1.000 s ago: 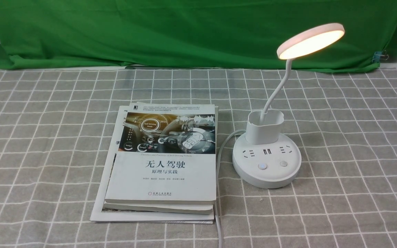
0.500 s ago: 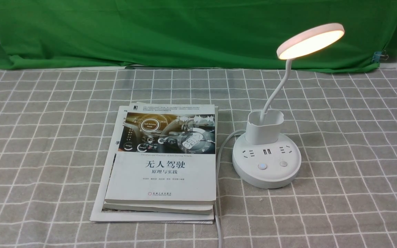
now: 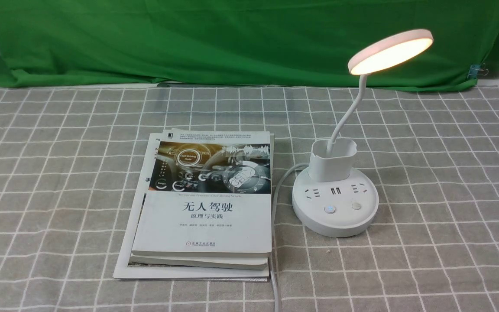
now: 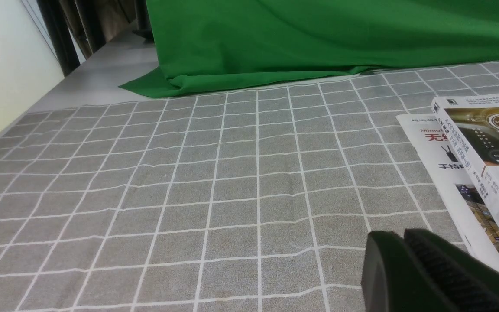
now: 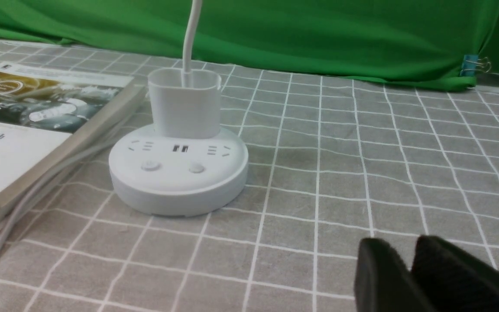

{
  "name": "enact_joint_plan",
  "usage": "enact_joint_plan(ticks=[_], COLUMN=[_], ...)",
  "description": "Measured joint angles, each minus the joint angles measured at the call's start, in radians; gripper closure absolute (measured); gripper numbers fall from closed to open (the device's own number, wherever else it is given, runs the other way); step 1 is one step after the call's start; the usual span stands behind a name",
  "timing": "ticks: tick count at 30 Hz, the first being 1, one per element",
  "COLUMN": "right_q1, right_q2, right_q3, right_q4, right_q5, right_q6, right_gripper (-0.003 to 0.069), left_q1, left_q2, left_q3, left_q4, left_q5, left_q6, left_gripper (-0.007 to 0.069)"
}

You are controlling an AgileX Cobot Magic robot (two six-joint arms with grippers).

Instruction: Turn on the desk lamp on the grey coffee tablecloth with your hand.

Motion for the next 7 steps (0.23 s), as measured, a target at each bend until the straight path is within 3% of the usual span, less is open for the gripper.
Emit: enact_joint_plan(ticks=[7], right_q1=[0.0], right_q2=[0.0], right_q3=[0.0], right_q4=[0.0], right_q5=[0.0], right_q6=[0.0], right_gripper=[0.0467], left_q1=[0.0], left_q2=[0.0], left_q3=[0.0], left_q4=[0.0], left_q5=[0.0], left_q6=[0.0], left_gripper=[0.0606])
